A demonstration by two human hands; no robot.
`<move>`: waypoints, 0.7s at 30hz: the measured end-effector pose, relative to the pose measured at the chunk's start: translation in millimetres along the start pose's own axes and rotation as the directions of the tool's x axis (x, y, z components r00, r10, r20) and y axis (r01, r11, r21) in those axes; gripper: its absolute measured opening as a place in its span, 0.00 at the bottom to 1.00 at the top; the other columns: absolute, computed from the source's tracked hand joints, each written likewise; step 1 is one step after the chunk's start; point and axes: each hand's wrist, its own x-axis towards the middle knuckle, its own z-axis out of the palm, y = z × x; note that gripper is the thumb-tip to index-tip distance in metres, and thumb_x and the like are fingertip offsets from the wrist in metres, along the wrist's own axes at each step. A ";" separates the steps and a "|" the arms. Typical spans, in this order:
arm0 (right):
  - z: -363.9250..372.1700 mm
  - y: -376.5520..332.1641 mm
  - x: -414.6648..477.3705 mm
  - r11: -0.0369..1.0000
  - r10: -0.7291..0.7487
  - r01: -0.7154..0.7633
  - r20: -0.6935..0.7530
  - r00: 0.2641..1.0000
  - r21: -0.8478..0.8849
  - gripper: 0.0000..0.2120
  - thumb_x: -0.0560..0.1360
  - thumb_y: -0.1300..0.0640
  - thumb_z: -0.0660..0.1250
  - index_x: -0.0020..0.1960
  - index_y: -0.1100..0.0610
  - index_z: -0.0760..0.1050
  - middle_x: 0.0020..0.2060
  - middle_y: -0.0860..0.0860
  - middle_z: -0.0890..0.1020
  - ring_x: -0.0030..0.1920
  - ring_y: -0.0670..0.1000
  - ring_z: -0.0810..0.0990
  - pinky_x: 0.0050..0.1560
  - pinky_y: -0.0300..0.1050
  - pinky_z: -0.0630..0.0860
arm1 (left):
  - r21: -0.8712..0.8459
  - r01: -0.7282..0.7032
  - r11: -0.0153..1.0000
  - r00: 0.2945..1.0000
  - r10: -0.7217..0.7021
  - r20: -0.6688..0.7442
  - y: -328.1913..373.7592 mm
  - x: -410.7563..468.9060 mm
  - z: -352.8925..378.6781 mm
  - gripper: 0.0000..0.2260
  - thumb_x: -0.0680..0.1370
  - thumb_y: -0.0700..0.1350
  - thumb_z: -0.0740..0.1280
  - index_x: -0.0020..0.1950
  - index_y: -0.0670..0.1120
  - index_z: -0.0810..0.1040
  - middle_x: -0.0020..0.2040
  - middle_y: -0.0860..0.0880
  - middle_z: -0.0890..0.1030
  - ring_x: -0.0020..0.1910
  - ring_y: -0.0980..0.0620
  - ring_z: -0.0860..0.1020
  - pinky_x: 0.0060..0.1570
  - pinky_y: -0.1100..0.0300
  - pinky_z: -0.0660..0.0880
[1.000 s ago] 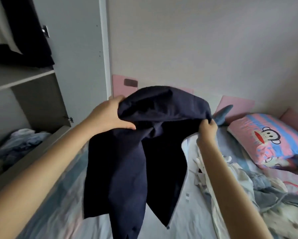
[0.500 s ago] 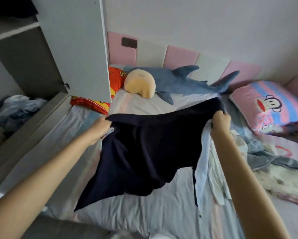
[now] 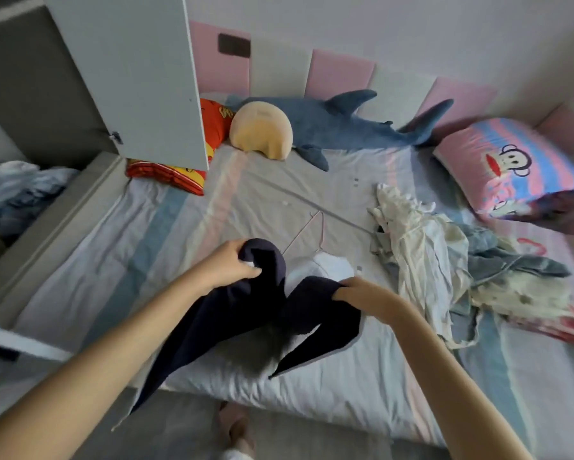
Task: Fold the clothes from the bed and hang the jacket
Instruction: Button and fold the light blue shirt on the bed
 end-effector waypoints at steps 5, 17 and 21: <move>44.6 -26.7 -54.4 0.856 -0.172 0.113 0.072 0.982 0.504 0.13 0.80 0.55 0.57 0.55 0.60 0.77 0.51 0.60 0.83 0.53 0.58 0.81 0.60 0.54 0.76 | -0.398 0.028 0.917 0.972 -0.118 -0.203 40.7 -71.3 26.1 0.04 0.76 0.42 0.68 0.43 0.49 0.75 0.39 0.51 0.78 0.40 0.53 0.77 0.36 0.65 0.72; -5.8 -27.6 -107.2 0.154 -0.010 0.391 -0.395 0.919 0.907 0.09 0.79 0.60 0.56 0.49 0.57 0.75 0.34 0.51 0.81 0.36 0.47 0.79 0.31 0.37 0.75 | -0.595 -0.421 0.685 0.725 -0.140 -0.674 67.9 -123.7 -8.5 0.07 0.78 0.40 0.65 0.50 0.51 0.72 0.50 0.50 0.77 0.49 0.53 0.77 0.52 0.59 0.74; -49.2 -36.1 -43.6 0.270 0.133 0.432 -0.478 0.868 0.861 0.15 0.78 0.63 0.56 0.64 0.58 0.70 0.51 0.54 0.76 0.47 0.49 0.76 0.28 0.37 0.75 | -0.512 -0.393 0.764 0.653 -0.160 -0.741 57.0 -46.8 -24.7 0.09 0.78 0.39 0.63 0.58 0.42 0.68 0.52 0.46 0.74 0.51 0.50 0.74 0.53 0.60 0.71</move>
